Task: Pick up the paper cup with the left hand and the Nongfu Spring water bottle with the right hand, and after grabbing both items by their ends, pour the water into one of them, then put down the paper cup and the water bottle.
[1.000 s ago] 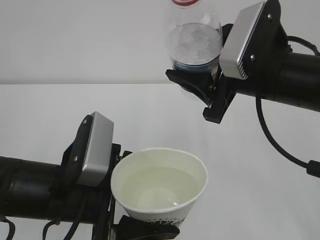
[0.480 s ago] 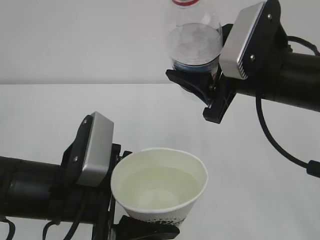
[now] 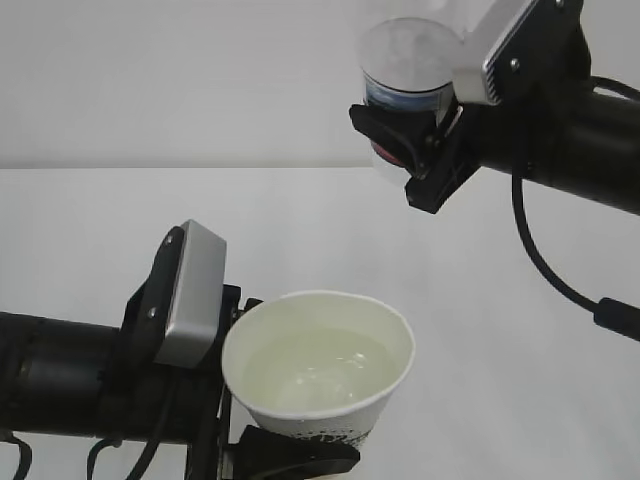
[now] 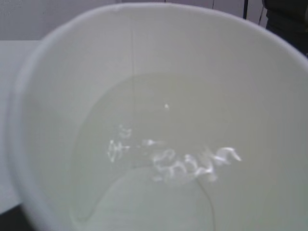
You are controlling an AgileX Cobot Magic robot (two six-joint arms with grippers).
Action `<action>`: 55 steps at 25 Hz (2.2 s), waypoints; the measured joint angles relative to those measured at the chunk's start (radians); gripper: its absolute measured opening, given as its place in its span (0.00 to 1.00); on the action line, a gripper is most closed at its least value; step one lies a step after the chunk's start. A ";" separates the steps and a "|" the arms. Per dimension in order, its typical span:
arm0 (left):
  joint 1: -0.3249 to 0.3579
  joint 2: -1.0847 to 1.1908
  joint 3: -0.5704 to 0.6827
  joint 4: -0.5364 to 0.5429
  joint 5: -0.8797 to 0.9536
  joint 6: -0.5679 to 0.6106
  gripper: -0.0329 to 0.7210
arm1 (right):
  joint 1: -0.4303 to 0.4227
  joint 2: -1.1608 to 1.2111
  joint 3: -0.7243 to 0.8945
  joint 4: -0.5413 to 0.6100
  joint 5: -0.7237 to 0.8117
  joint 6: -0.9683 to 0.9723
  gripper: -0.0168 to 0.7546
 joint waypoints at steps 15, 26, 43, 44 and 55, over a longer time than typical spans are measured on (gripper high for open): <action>0.000 0.000 0.000 -0.006 0.002 0.000 0.75 | 0.000 0.059 0.000 0.215 0.036 -0.012 0.63; 0.000 0.000 0.000 -0.007 0.002 0.000 0.75 | -0.041 0.059 0.000 0.359 0.052 -0.069 0.63; 0.000 0.000 0.000 -0.009 0.002 0.000 0.75 | -0.175 0.063 0.000 0.507 0.095 -0.072 0.63; 0.000 0.000 0.000 -0.011 0.002 0.000 0.75 | -0.179 0.063 0.000 0.521 0.095 -0.072 0.63; 0.000 0.000 0.000 -0.023 0.011 0.000 0.75 | -0.185 0.088 0.000 0.727 0.096 -0.186 0.63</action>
